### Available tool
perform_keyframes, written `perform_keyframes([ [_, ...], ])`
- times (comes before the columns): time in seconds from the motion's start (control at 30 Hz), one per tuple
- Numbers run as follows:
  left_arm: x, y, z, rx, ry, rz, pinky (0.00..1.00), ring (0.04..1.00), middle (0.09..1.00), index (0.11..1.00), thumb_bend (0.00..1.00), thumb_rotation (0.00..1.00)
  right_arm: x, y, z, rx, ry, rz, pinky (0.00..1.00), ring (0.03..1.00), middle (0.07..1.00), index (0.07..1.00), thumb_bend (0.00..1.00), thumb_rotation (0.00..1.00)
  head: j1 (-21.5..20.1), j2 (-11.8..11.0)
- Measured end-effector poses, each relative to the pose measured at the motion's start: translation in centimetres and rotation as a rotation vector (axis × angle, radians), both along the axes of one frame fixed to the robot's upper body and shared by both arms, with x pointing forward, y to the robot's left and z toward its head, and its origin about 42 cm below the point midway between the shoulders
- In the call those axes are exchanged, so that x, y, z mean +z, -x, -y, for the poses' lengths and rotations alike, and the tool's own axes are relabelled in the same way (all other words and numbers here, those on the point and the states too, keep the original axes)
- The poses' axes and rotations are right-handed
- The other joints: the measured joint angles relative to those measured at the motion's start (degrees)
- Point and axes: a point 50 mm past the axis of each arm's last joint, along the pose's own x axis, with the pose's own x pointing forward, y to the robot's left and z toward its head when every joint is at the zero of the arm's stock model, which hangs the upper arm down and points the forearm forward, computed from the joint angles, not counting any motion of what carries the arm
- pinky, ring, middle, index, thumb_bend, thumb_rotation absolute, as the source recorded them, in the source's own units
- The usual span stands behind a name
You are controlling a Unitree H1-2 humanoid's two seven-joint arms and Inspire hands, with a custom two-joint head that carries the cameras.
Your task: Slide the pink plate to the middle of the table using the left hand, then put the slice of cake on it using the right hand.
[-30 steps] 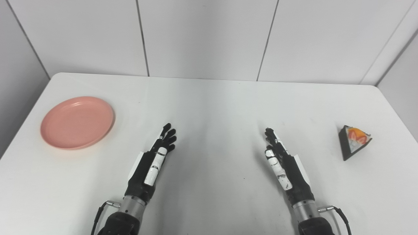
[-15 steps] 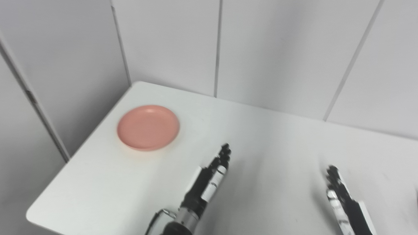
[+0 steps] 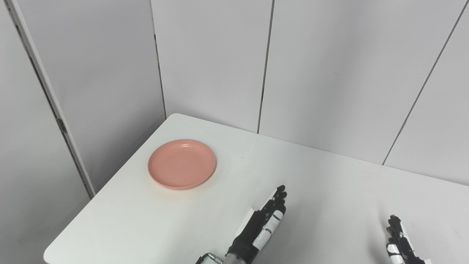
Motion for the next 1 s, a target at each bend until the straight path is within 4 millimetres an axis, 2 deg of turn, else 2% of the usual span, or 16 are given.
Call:
perform_keyframes([
  [0.37,0.3,0.0,0.1,-0.002,0.003,0.0,0.92,0.962,0.967,0.949,0.41,1.0,0.3,0.0,-0.2,0.005,0.011,0.01,1.0,1.0,1.0,1.0,0.31,1.0,-0.09,1.76],
  [0.5,1.3,0.1,-0.4,-0.01,0.018,-0.008,0.95,0.978,0.969,0.946,0.39,1.0,0.5,0.1,-0.4,0.009,0.008,0.014,1.0,1.0,1.0,1.0,0.34,1.0,-0.18,2.55],
  [0.7,3.1,-0.4,-1.5,-0.013,0.065,-0.028,0.92,0.937,0.948,0.931,0.38,1.0,0.6,0.1,-0.4,0.012,0.01,0.015,1.0,1.0,1.0,1.0,0.33,1.0,1.22,3.51],
  [0.8,4.8,-1.5,-2.7,-0.023,0.057,-0.012,0.89,0.91,0.929,0.917,0.4,1.0,0.6,0.1,-0.3,0.013,0.011,0.015,1.0,1.0,1.0,1.0,0.29,1.0,2.28,3.78],
  [1.0,11.9,-3.3,-4.9,-0.009,0.109,0.125,0.89,0.888,0.911,0.896,0.44,1.0,0.8,0.2,-0.3,0.015,0.011,0.018,1.0,1.0,1.0,1.0,0.31,1.0,2.37,4.31],
])
